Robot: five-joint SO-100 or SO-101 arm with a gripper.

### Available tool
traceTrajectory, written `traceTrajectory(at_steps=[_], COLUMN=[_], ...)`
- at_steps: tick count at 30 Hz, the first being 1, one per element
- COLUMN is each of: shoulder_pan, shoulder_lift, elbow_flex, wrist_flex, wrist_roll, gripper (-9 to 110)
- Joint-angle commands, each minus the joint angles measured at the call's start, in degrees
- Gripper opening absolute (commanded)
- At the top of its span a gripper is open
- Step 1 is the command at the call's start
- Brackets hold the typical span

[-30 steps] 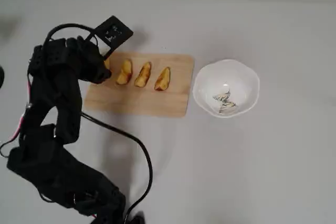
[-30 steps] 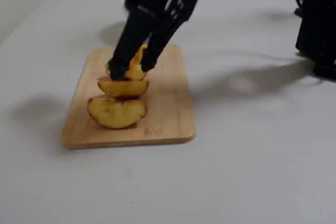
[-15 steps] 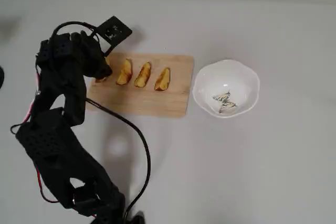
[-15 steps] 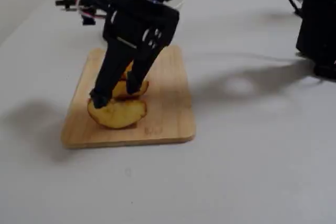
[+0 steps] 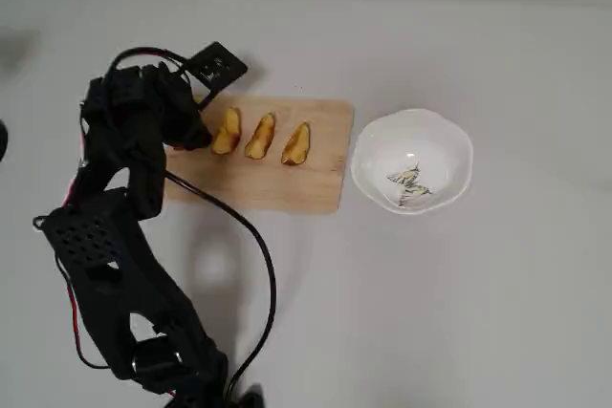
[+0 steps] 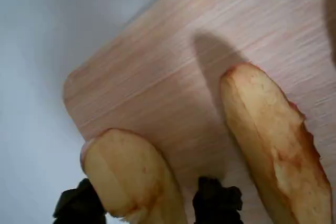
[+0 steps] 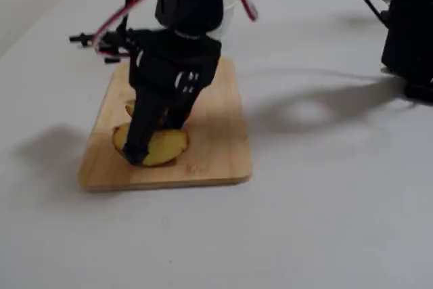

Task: Pick up the leftmost apple slice from the cutting board and place it into the bowl

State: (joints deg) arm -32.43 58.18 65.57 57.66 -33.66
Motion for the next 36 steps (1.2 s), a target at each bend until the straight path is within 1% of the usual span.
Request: traceTrajectory(at_steps=[1,11,16,23,27,30,33,36], shoulder_pan=[-1.85,-4.57,-6.86,-7.03,-2.29,2.81,9.93,19.69], shoulder_lift=[0.0,-2.11,-1.41,11.43,17.67,24.26,29.27,31.2], elbow_flex=[-4.31,-6.33,-8.61,-9.58,-16.17,-16.61,-16.7,-16.7], wrist_flex=[-0.44,-0.18,2.9,6.15,12.66,13.71,15.64,17.49], wrist_roll=[0.53,2.72,4.22,6.68,8.35,9.14,10.46,11.95], gripper=[18,0,0,0,0,0,0,0])
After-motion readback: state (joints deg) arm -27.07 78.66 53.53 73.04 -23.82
